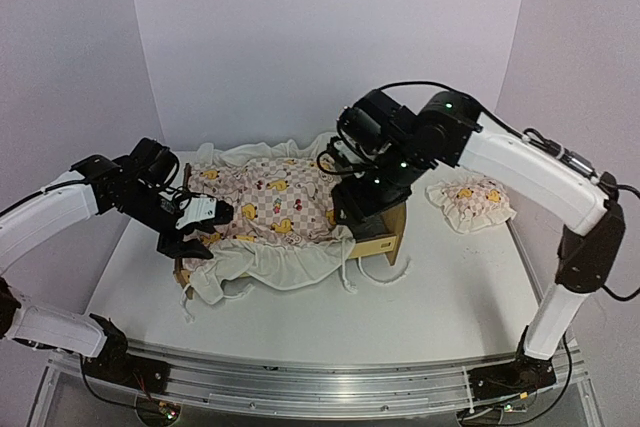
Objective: Set up the pet bed
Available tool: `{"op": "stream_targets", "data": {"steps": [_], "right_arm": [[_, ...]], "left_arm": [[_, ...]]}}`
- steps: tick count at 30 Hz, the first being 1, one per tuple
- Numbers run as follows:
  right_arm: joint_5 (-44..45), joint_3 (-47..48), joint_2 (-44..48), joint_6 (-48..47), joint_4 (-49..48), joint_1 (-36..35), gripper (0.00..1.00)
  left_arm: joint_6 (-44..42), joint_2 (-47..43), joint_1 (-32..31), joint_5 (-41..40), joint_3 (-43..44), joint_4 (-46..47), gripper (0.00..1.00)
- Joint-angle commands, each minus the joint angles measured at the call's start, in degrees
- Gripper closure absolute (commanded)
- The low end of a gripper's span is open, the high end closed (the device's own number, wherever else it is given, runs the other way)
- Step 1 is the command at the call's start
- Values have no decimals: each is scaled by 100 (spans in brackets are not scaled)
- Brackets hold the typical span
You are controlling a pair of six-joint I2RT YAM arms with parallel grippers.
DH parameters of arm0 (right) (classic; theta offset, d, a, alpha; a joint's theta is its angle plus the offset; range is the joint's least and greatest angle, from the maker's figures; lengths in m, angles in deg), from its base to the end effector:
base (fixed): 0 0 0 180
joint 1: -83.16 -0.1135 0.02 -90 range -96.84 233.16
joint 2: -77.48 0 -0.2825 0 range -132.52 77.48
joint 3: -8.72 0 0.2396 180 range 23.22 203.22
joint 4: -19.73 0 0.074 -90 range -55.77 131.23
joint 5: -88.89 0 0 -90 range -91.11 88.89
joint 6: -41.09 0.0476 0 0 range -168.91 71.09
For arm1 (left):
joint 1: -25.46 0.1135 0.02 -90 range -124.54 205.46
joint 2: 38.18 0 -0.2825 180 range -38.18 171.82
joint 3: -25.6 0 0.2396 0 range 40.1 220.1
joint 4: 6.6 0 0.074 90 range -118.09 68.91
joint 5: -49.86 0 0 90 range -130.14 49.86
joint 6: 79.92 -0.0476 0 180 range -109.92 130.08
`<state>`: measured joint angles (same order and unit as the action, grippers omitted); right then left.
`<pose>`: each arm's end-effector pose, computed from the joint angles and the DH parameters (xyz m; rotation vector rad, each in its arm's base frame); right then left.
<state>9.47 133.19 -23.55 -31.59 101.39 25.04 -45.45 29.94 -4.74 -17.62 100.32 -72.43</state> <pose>0.1962 0.2990 0.3834 -0.8359 2.4428 0.2605 0.1750 -0.1229 0.3018 1.8127 1.7505 -0.3370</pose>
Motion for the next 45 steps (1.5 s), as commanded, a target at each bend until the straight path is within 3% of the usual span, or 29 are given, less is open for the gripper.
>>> {"op": "stream_targets", "data": {"steps": [1,8,10,16,18,25,33,38,39,41,42,44,45], "right_arm": [[504,853,-1317,-71,-166,436,31],[-536,870,-2310,332,-875,1063,42],[-794,750,-2426,395,-972,1124,54],[-31,-82,-2019,536,-928,1277,97],[642,-363,-1692,531,-822,1289,100],[2291,-433,-1154,323,108,1372,100],[2386,-379,-1007,211,344,1523,100],[1932,-740,-1002,507,412,1510,99],[1766,-888,-1061,532,435,1514,95],[1366,-779,-1199,403,530,1515,73],[1102,-539,-1220,241,543,1515,62],[775,180,-1276,-81,495,1514,52],[615,648,-1352,-259,455,1515,48]], "left_arm": [[-107,-57,94,-857,-337,-146,45],[14,94,379,-773,-516,-54,50],[-1,106,382,-666,-587,-29,56],[-37,188,410,-424,-672,-26,94],[-92,246,462,-404,-700,-27,100],[-571,466,951,-319,-415,-136,100],[-849,461,989,-140,-215,-379,100],[-1101,267,986,496,-304,-777,100],[-1136,264,982,610,-342,-842,100],[-1400,325,981,811,-320,-1222,100],[-1568,378,978,913,-235,-1474,93],[-1733,461,981,1111,65,-1760,66],[-1785,516,984,1200,283,-1804,59]]}}
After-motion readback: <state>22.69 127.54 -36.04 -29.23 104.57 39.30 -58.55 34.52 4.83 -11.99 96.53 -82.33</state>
